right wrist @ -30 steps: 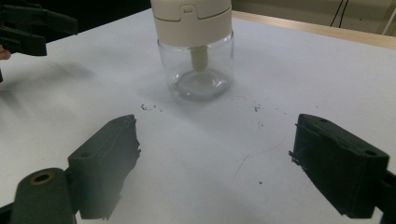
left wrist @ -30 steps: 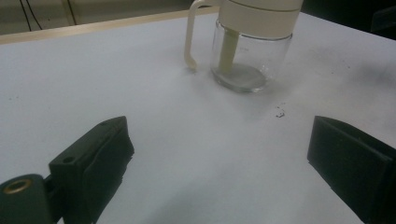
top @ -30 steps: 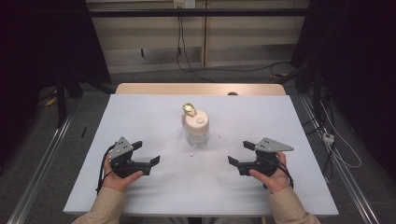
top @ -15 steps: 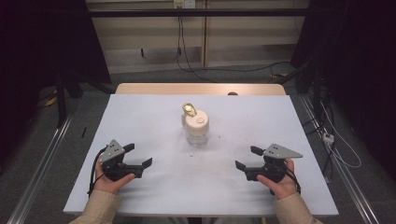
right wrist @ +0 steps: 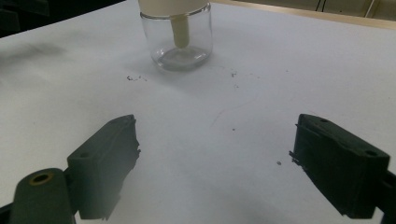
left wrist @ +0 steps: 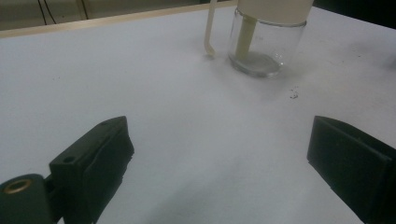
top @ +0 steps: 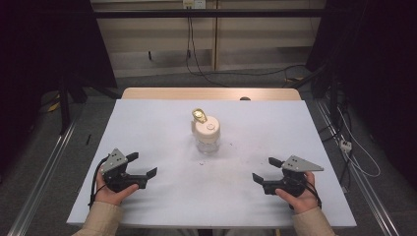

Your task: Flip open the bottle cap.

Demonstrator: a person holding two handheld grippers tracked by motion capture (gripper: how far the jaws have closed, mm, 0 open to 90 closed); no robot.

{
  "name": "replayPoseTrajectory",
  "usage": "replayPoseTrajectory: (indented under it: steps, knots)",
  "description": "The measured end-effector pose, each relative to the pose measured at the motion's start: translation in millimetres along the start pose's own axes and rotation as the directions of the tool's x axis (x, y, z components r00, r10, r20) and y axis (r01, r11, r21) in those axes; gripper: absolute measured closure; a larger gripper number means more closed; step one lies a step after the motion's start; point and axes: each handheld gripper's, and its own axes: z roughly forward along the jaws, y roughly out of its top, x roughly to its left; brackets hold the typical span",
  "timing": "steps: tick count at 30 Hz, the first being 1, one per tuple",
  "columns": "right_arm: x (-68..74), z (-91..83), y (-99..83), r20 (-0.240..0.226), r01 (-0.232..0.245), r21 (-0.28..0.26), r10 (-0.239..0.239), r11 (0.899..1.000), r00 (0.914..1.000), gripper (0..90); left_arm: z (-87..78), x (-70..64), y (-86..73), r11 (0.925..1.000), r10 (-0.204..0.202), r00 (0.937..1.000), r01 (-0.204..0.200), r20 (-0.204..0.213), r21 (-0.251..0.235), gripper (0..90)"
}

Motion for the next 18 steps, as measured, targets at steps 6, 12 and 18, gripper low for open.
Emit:
replayPoseTrajectory:
  steps: [6,12,18]
  knots:
    - [-1.6,-3.7,-2.1,0.014,0.005,0.0,-0.005,1.0,0.9999,13.5,-2.5,2.7,0.2,1.0,-0.004,1.0,0.004,-0.004,-0.001,5.9]
    - [-3.6,-4.6,-3.8,0.025,0.01,0.003,-0.01,1.0,0.9996,13.5,-1.8,2.5,1.5,1.0,-0.001,1.0,0.001,-0.004,-0.008,5.8]
    - [-4.5,-6.0,-4.7,0.032,0.008,0.004,-0.008,1.0,0.9994,13.4,0.4,1.8,1.9,1.0,0.009,0.9999,-0.009,-0.007,-0.002,5.8]
